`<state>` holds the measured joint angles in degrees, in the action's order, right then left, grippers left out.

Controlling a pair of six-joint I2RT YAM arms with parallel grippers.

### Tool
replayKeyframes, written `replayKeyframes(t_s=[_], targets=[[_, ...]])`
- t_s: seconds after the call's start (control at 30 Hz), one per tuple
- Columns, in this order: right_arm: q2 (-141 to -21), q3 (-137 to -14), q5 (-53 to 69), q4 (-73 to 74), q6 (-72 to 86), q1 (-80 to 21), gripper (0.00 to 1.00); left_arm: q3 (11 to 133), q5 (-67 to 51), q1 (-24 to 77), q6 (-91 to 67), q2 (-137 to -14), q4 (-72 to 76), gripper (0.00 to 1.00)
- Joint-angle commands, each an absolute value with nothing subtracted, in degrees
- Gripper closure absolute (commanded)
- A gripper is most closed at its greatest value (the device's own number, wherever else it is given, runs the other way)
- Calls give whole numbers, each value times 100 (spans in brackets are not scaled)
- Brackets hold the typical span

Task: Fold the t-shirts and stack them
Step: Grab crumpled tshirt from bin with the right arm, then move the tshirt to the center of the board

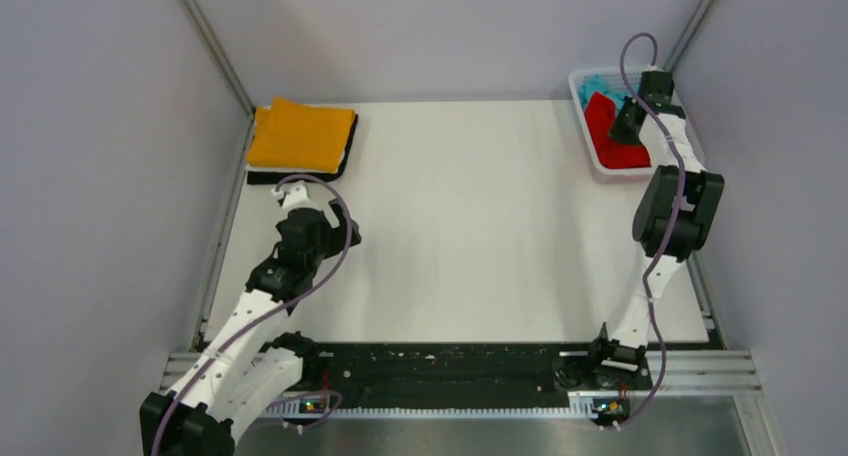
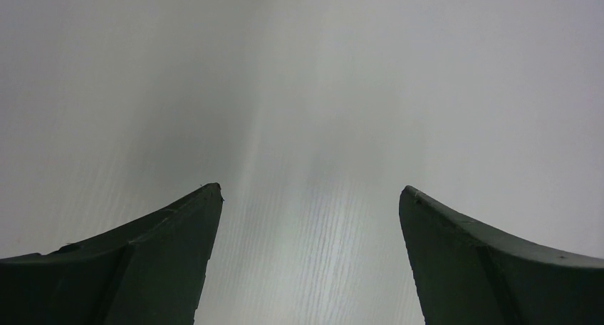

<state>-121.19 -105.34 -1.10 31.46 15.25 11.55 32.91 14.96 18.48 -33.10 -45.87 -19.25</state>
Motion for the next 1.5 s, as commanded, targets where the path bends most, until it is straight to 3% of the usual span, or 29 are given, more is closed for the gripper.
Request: replayKeyframes(t_s=[0.0, 0.3, 0.53, 0.93, 1.03, 1.17, 1.3, 1.33, 1.37, 1.47], targets=[[-11655, -10420, 647, 2628, 1842, 1317, 100, 3468, 1578, 1863, -3369, -4354, -1978, 1], [-9772, -10902, 1173, 2559, 2030, 1326, 100, 3410, 1312, 1863, -3505, -3746, -2265, 1], [-8800, -11151, 3332, 1874, 2885, 1104, 100, 3333, 1095, 1863, -3614, -3432, -2224, 1], [-8506, -12130, 3566, 1867, 2784, -2367, 100, 3437, 1109, 1863, -3799, -2912, -2697, 1], [-8629, -12299, 3861, 1909, 2848, -2599, 100, 3545, 1317, 1863, -3905, -2757, -3027, 1], [-8081, -11383, 2601, 2432, 2156, -2602, 100, 3679, 1677, 1863, -4109, -2518, -3497, 1], [-7125, -9254, 287, 2825, 1686, -2553, 100, 3663, 1916, 1863, -4230, -2367, -3647, 1], [-6923, -8647, -152, 2815, 1785, -2504, 97, 3641, 1930, 1862, -4250, -2387, -3639, 1], [-6774, -7987, -567, 2805, 1941, -2467, 86, 3591, 1934, 1863, -4265, -2429, -3609, 1], [-6815, -6436, -1305, 2793, 2247, -2342, 34, 3452, 1990, 1863, -4385, -2714, -3521, 1]])
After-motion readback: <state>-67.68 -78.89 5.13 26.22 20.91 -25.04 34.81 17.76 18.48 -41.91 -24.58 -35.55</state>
